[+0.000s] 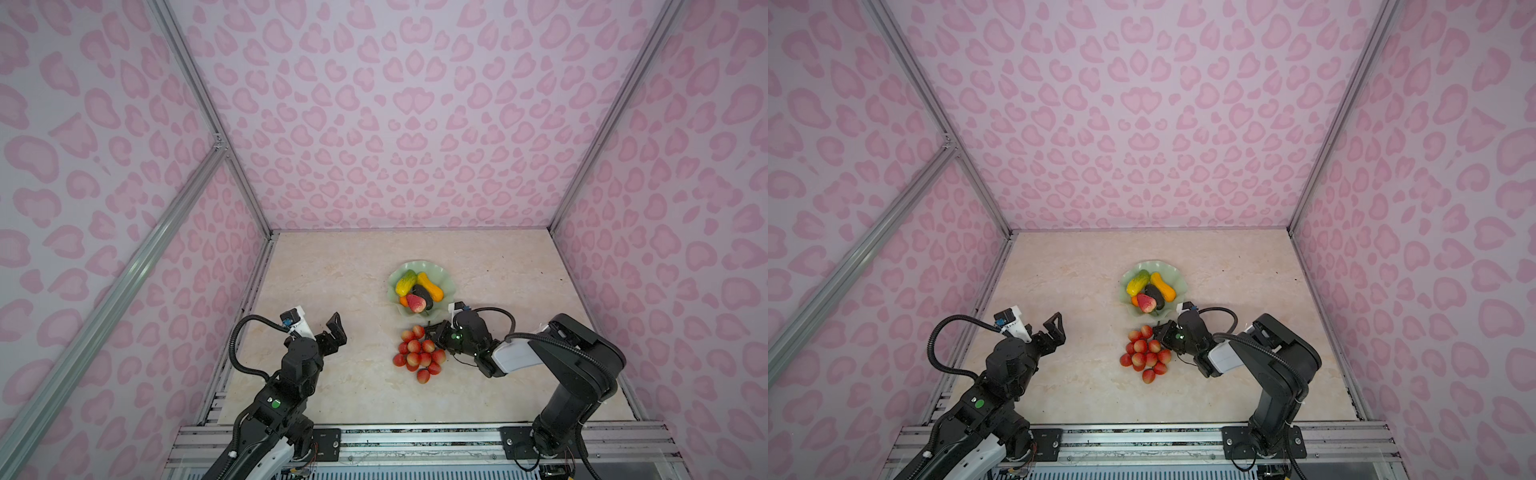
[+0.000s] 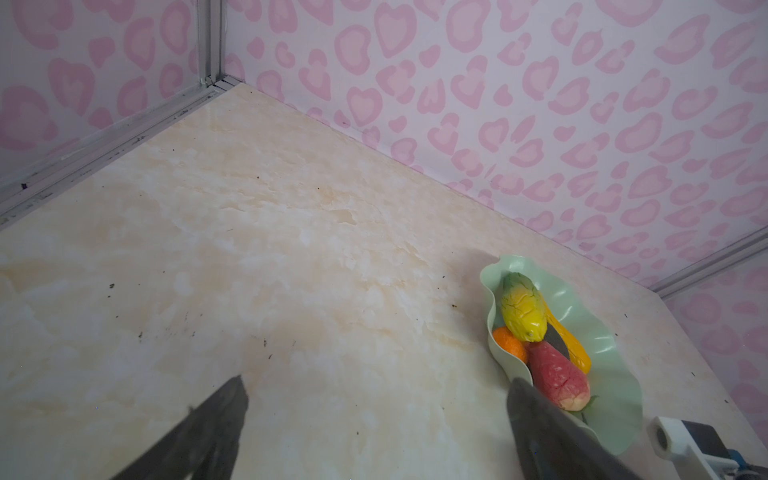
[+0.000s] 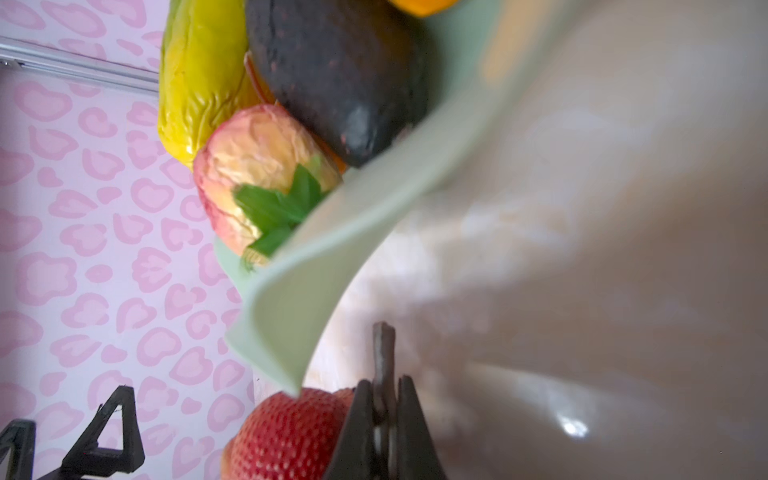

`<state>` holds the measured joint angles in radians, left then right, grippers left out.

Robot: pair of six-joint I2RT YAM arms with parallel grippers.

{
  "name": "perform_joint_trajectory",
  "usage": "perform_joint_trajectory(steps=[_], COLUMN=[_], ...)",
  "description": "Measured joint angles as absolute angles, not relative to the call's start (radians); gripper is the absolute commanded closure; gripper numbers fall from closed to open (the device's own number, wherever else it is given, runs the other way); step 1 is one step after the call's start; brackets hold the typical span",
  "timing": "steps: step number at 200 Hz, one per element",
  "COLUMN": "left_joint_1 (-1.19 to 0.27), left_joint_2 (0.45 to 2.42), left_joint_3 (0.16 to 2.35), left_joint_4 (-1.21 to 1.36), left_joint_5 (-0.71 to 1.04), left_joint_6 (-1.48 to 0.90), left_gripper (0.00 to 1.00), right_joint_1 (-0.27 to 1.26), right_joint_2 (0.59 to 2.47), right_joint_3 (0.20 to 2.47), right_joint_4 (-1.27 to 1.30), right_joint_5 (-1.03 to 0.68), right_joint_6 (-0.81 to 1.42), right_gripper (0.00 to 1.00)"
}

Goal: Place and organize the fake fruits in the fruit bowl
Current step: 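Grasp the red lychee bunch by its stem with the right gripper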

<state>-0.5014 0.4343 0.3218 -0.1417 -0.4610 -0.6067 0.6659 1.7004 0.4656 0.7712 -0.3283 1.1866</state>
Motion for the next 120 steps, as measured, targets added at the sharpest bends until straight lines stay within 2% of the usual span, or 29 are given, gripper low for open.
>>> perform_joint_trajectory(steps=[120], left_joint_1=[-0.501], left_joint_2=[0.453], left_joint_3=[0.322], left_joint_4=[-0.143], left_joint_5=[-0.467], left_joint_6=[-0.605], left_gripper=[0.01], right_joint_1=[0.808], right_joint_2=[1.162], right_joint_3=[0.580], right_joint_4=[0.121], right_joint_5=[-0.083], right_joint_6=[0.828], right_gripper=[1.00])
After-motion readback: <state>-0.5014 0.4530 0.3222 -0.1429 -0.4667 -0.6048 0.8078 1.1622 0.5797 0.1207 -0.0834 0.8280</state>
